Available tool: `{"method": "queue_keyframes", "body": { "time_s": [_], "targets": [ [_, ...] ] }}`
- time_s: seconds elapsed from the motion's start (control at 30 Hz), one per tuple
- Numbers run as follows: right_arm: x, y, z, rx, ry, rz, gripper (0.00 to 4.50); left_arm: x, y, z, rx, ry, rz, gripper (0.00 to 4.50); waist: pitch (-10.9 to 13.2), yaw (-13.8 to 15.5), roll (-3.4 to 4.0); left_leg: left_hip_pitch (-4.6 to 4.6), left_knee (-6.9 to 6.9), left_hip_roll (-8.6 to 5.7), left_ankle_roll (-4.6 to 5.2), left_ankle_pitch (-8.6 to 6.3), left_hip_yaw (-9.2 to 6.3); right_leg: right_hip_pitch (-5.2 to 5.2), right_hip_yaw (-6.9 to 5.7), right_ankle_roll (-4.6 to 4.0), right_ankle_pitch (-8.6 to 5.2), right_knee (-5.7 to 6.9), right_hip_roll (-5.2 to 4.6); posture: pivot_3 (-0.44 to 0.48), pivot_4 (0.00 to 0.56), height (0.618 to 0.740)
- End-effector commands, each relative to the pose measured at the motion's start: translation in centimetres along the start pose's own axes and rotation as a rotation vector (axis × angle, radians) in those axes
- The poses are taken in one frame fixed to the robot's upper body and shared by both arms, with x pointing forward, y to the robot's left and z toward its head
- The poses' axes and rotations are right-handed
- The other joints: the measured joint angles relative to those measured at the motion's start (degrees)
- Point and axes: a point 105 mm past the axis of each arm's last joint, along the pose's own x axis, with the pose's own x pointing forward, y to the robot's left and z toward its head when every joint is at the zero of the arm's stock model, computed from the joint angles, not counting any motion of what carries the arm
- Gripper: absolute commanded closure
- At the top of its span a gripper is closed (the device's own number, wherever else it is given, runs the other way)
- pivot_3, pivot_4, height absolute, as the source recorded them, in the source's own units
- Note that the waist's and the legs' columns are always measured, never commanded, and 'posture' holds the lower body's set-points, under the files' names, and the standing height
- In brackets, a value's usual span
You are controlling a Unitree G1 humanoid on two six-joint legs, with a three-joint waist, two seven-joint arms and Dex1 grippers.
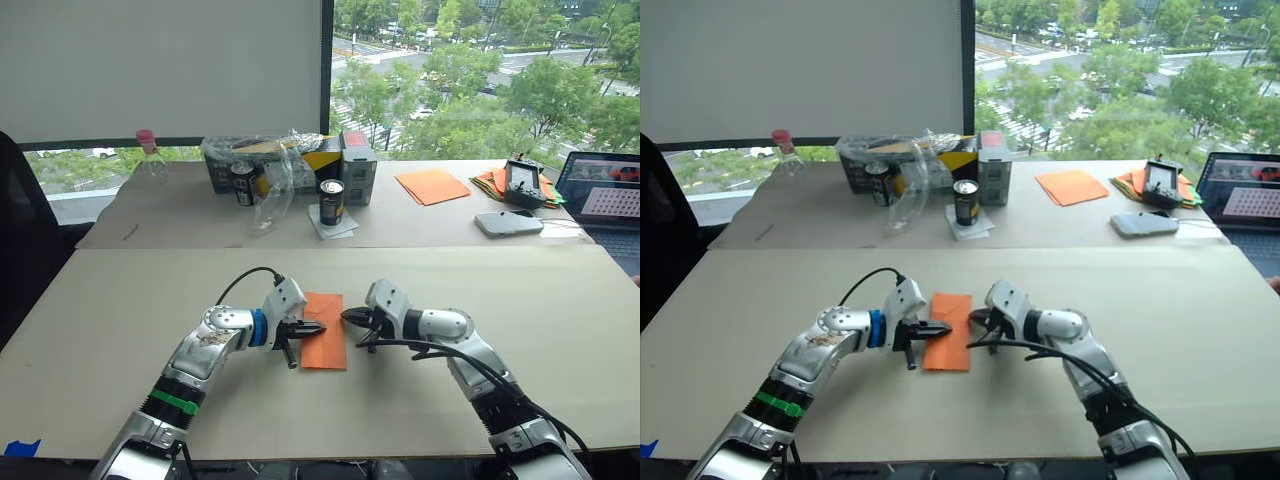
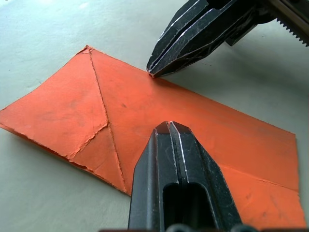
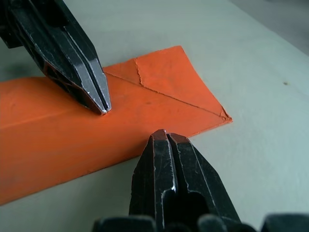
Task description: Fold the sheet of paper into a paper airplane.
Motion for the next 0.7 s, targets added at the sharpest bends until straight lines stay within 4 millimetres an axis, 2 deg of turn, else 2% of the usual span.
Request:
{"method": "queue_keyframes", "body": {
  "time_s": [0.03,0.17,0.33,0.7],
  "targets": [
    [0.1,-1.0,1.0,-0.049,-0.017,-0.016,4.46,0.2,-0.4,-1.7,-0.027,0.069,-0.021,4.50,0.0,0.0,0.00,0.00,-0.01,0.00,0.00,0.00,0.00,-0.01,0.00,0.00,0.00,0.00,0.00,0.000,0.150,0.670],
    [0.8,0.4,0.2,-0.035,-0.006,0.045,4.46,-0.2,0.1,-1.6,-0.022,0.073,-0.007,4.50,0.0,0.0,0.00,0.00,-0.05,0.01,0.00,0.00,0.00,-0.02,-0.02,0.00,0.00,-0.01,0.01,0.000,0.150,0.670],
    [0.6,2.2,-1.1,-0.030,0.017,0.102,4.46,-0.4,0.0,-1.7,-0.047,0.082,-0.016,4.50,0.0,0.0,0.00,0.01,-0.05,0.01,0.00,0.00,0.00,0.00,-0.01,0.00,0.00,-0.01,0.01,0.000,0.150,0.670],
    [-2.1,7.9,-2.6,0.046,0.045,0.274,4.46,-0.6,0.7,-1.9,-0.040,0.095,0.009,4.50,0.0,0.1,0.01,0.06,-0.07,0.02,0.01,-0.01,-0.01,0.08,-0.01,0.03,-0.02,-0.06,0.00,0.000,0.150,0.670]
  ]
}}
